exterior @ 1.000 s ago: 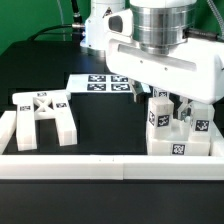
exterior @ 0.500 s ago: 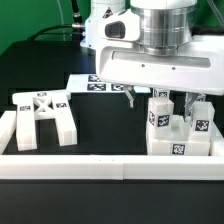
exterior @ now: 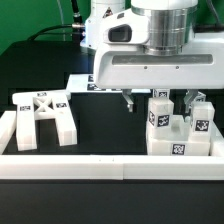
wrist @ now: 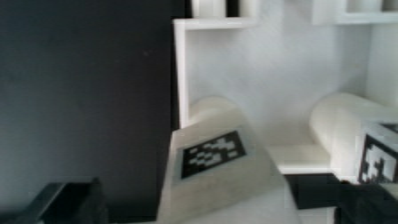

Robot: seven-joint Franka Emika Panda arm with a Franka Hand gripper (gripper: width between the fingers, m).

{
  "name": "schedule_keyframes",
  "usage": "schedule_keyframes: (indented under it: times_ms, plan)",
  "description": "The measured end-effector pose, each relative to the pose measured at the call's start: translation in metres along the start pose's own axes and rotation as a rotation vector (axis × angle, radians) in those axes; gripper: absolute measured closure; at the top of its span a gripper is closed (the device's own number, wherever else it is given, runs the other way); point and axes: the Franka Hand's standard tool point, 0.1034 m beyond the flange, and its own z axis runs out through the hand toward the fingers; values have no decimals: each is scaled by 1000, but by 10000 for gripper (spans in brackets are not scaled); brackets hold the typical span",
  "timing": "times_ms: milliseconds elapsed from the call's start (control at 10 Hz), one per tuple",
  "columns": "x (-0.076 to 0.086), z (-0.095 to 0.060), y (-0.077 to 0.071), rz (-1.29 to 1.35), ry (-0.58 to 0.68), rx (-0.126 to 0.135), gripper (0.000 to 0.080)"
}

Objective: Assemble chair

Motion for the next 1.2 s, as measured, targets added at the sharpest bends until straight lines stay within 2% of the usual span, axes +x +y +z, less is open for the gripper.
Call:
schedule_keyframes:
  times_ms: [100, 300, 400, 500, 700, 1200]
  plan:
    - [0, 0, 1, -59, 0, -1, 150]
    - [0, 0, 1, -57, -1, -1, 409]
    - [0, 1, 1, -56, -1, -1, 409]
    - [0, 1, 1, -55, -1, -1, 511]
    - [-1, 1, 1, 22, -3, 1, 511]
    - [-1, 3, 1, 531, -7, 11, 511]
